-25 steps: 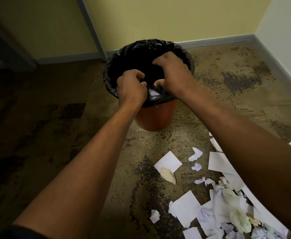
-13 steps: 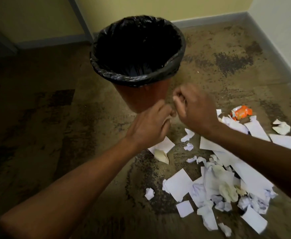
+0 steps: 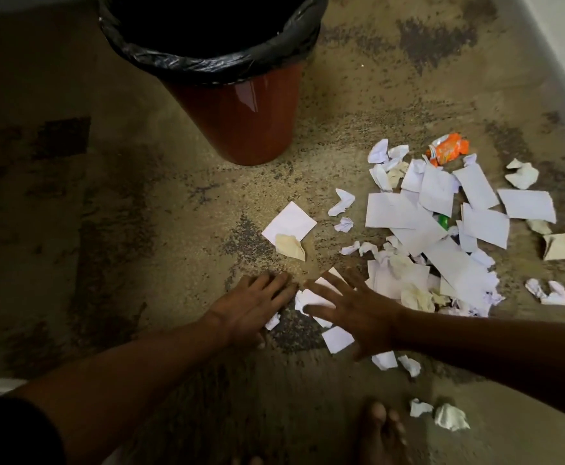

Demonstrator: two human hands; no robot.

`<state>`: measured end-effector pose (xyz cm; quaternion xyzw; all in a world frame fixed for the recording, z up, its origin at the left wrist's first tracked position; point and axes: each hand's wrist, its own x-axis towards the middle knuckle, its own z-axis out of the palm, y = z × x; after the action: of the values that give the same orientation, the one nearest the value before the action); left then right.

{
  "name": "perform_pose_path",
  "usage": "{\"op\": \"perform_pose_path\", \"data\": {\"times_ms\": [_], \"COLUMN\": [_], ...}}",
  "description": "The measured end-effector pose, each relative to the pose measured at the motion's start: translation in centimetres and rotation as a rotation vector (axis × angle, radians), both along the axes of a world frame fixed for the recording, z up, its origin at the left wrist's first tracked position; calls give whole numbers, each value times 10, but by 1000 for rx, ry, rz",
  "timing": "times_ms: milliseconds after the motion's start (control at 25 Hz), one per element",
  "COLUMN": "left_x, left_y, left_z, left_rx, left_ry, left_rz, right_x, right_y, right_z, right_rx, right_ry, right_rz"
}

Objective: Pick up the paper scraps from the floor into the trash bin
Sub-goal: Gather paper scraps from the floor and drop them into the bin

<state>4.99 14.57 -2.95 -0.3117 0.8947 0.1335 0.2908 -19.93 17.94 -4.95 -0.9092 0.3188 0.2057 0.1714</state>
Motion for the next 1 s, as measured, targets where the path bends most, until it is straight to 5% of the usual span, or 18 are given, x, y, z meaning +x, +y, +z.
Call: {"op": "perform_pose_path", "data": {"times_ms": [240, 360, 560, 720, 1000], "left_x": [-20, -25, -30, -34, -42], "left_y": [-3, -21, -71, -98, -99], "left_z": [-20, -20, -17, -21, -20], "left_rx": [7, -179, -265, -100, -99], "left_ry": [177, 261, 143, 115, 108], "left_rz": [158, 125, 282, 444, 384], "right_x": [8, 3, -7, -15, -4], "right_y": [3, -21, -80, -110, -101], "right_z": [-21, -20, -22, -13, -12], "right_rx": [-65, -123, -205, -184, -194], "right_ry": [-33, -79, -6, -16, -85], "right_rz": [28, 18, -52, -119, -213]}}
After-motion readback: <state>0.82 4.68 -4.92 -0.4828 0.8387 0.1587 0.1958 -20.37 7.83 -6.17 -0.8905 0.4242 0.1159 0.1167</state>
